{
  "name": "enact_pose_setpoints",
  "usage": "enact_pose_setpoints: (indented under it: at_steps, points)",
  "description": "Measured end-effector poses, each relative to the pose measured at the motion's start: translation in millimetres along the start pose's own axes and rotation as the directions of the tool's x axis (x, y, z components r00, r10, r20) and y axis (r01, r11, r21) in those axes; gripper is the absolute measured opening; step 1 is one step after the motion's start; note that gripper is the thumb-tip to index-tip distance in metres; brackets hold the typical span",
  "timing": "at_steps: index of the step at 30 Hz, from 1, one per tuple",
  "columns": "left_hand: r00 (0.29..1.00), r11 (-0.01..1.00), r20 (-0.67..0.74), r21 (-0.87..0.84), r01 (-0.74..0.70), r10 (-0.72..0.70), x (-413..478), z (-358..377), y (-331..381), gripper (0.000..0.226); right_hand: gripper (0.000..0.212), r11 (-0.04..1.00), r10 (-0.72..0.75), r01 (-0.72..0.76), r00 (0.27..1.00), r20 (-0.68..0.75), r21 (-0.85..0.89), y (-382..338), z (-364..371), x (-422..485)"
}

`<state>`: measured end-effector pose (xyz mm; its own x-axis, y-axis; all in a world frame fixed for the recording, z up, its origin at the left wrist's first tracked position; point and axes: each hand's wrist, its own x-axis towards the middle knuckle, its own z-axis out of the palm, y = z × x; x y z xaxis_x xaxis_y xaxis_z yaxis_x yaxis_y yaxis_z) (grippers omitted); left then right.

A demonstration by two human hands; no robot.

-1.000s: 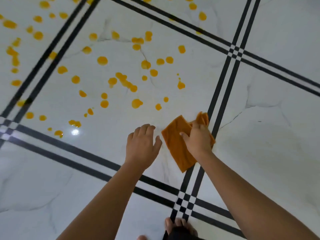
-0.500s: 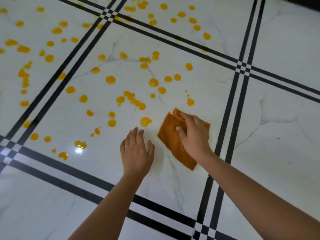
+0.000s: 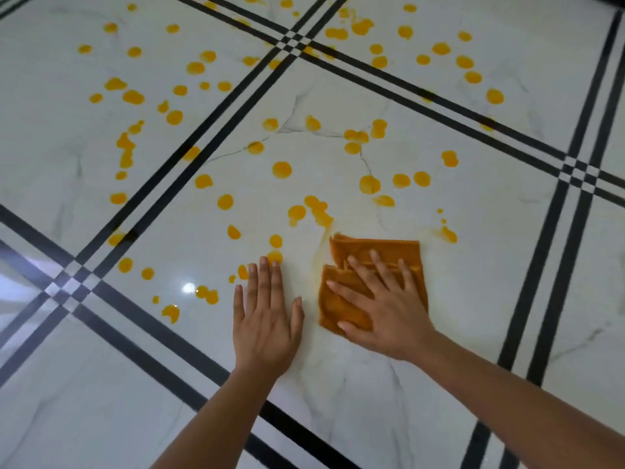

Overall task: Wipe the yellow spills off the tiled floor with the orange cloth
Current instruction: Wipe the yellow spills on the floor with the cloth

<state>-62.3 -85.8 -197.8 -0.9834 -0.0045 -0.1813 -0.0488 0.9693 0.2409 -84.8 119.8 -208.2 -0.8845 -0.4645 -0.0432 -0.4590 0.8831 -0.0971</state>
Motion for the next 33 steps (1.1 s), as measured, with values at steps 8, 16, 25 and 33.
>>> enact_pose_setpoints:
  at_steps: [8, 16, 25, 33]
  points:
    - [0.996, 0.996, 0.046, 0.038, 0.077, -0.079, 0, -29, 4, 0.074, 0.078, 0.993, 0.009, -0.007, 1.0, -0.014, 0.115, -24, -1, 32]
    - [0.985, 0.994, 0.167, 0.093, -0.051, 0.035, 26, -47, -37, 0.069, 0.063, 0.978, 0.145, -0.14, 0.989, -0.023, 0.154, -36, 1, 113]
    - [0.966, 0.986, 0.231, 0.095, -0.138, 0.113, 60, -75, -106, 0.073, 0.06, 0.995, 0.058, -0.055, 0.998, -0.034, 0.088, -49, -2, 144]
    - [0.976, 0.988, 0.166, 0.043, -0.149, 0.141, 57, -61, -140, 0.074, 0.056, 0.945, 0.3, -0.289, 0.952, -0.056, 0.155, -80, -5, 161]
